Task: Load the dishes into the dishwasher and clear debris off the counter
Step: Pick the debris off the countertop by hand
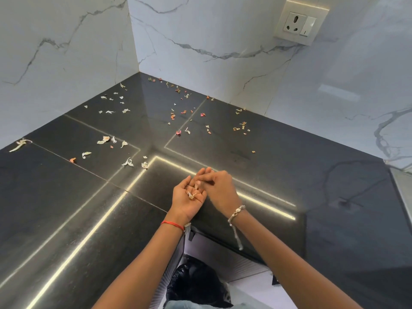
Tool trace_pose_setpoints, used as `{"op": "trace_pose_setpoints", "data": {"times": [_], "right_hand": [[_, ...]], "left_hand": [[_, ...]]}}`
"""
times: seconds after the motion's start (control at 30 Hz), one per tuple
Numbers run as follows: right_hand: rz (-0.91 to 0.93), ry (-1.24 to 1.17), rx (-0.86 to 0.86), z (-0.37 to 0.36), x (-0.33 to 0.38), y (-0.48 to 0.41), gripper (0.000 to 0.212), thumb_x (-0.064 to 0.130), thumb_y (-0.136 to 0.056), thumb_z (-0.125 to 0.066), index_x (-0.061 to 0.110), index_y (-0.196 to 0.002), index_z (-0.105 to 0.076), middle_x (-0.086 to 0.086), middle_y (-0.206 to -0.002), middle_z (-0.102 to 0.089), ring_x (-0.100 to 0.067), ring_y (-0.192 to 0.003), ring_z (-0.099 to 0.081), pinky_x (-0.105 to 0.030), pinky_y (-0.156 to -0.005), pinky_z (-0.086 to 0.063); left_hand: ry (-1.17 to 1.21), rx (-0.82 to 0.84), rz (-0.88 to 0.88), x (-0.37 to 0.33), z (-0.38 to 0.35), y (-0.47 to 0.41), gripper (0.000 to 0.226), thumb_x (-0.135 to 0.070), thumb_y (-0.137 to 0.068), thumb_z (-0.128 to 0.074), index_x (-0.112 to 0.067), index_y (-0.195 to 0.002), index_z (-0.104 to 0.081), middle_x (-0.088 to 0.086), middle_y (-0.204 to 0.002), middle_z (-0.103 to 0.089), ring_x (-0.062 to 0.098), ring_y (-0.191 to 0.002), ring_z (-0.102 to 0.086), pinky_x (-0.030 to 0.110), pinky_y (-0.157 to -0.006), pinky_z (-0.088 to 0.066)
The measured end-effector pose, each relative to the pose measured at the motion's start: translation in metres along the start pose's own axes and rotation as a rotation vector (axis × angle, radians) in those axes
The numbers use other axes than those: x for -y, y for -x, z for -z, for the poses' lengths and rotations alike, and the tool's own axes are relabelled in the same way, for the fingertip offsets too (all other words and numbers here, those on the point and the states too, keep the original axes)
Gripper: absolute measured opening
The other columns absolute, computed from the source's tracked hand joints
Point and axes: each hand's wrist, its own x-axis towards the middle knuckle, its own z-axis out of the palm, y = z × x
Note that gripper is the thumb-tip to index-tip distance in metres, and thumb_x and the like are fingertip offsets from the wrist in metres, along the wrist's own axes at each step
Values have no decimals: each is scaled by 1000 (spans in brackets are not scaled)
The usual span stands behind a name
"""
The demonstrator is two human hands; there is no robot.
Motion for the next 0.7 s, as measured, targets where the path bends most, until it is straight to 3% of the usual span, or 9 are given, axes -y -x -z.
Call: {"op": "trace_pose_setpoints", "data": {"times": [0.13, 0.23, 0.33, 0.4, 0.5, 0.6, 0.7], "right_hand": [[80, 181, -59, -11, 8, 1, 21, -1, -87, -55, 5, -97, -73, -14, -91, -69, -19, -82, -63, -7, -65, -42], [135, 185, -137, -13, 10, -4, 11, -2, -78, -64, 3, -79, -75, -13, -80, -71, -15, -71, -63, -4, -61, -41], [152, 123, -91, -9, 9, -7, 15, -8, -73, -62, 1, -72, -74, -8, -76, -70, -7, -65, -57, -3, -60, -41], [77, 15, -111, -1, 2, -10, 22, -10, -74, -57, 5, -76, -74, -2, -78, -70, -6, -68, -61, -6, -65, -46], [-143, -71, -227, 11, -22, -16, 15, -3, -76, -65, 6, -83, -75, -4, -78, -71, -11, -71, -65, -25, -74, -53], [-317, 47, -170, 9, -53, -5, 11, 6, -73, -74, 0, -83, -73, 0, -66, -63, 1, -53, -55, -20, -64, -44], [-298, 110, -114, -2, -70, 10, 21, 15, -71, -79, 2, -86, -73, 0, -73, -61, -2, -62, -52, -12, -61, -39]], "left_hand": [[32, 14, 31, -3, 0, 1, 41, -15, -96, -31, 4, -101, -67, 17, -110, -67, 23, -103, -64, 32, -103, -42], [5, -45, 0, -3, -3, 3, 35, -14, -97, -34, 0, -91, -65, 12, -85, -70, 19, -83, -68, 26, -82, -54], [19, -70, -20, -1, -5, 5, 39, -15, -98, -34, 0, -80, -65, 12, -74, -69, 20, -70, -69, 26, -66, -58], [25, -45, -25, -2, -5, 6, 48, -16, -98, -33, 4, -76, -71, 16, -80, -71, 24, -73, -71, 32, -68, -58], [61, 5, -25, -7, -3, 8, 48, -16, -97, -32, 8, -84, -72, 22, -98, -69, 32, -88, -70, 42, -83, -55], [77, 32, -44, -15, 3, 9, 47, -16, -97, -32, 8, -89, -71, 23, -105, -68, 33, -95, -68, 45, -88, -51], [77, 48, -51, -20, 4, 9, 47, -16, -97, -31, 8, -92, -71, 22, -107, -67, 32, -96, -68, 45, -86, -51]]}}
